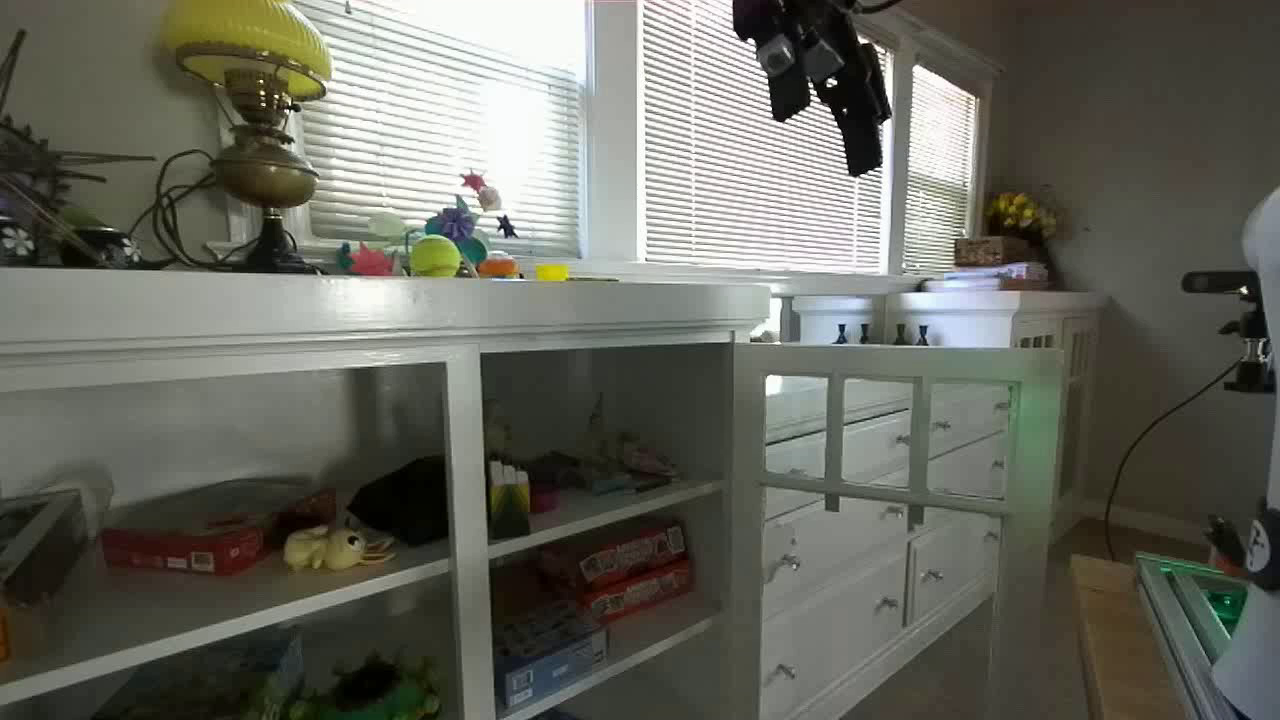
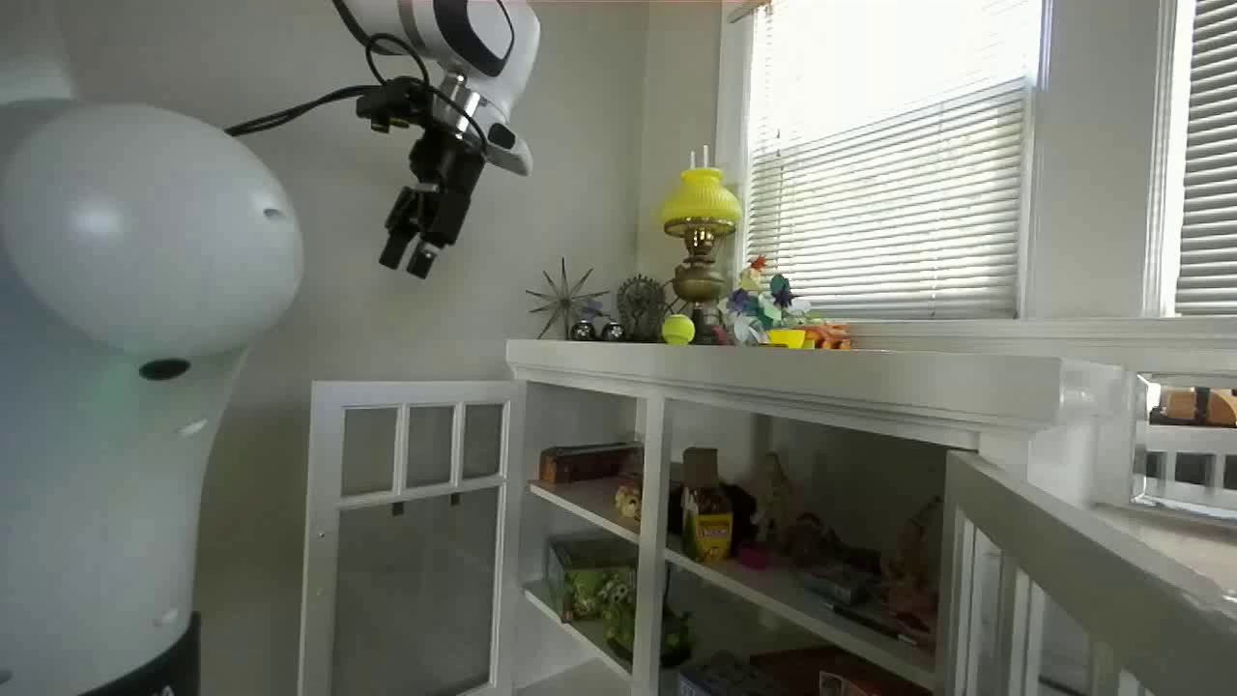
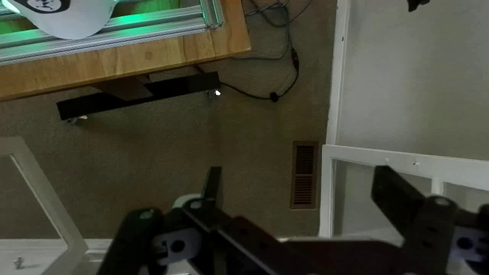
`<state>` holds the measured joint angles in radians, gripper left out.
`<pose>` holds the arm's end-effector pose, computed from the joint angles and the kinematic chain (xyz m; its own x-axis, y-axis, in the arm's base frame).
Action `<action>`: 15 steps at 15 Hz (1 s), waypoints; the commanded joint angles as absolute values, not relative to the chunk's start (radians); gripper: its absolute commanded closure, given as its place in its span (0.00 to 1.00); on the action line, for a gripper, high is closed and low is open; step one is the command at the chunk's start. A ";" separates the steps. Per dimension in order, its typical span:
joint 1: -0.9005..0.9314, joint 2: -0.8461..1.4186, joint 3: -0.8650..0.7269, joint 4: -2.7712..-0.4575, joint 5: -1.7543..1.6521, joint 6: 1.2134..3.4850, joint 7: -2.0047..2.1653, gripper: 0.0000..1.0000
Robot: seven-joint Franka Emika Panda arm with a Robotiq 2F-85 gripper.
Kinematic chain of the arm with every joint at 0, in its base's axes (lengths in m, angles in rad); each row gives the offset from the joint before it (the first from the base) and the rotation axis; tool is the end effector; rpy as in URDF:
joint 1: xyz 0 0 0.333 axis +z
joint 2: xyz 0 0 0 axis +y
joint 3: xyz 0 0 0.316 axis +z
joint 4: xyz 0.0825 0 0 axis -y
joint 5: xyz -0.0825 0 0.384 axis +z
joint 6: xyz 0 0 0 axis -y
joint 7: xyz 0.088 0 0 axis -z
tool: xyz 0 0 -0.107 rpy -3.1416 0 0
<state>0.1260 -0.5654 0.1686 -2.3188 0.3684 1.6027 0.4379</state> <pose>0.3385 0.1514 0.5367 0.9487 -0.1855 -0.2559 -0.2345 -0.9559 -0.1765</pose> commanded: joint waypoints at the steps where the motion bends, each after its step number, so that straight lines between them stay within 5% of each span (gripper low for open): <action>1: 0.106 -0.566 0.184 -2.316 0.375 1.597 0.430 0.00; 6: 0.091 -0.555 0.187 -2.327 0.355 1.631 0.433 0.00; 15: 0.006 -0.392 0.174 -2.488 0.171 2.190 0.397 0.00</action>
<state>0.0263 -0.4531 0.1746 -2.4515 0.2219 2.0445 0.4040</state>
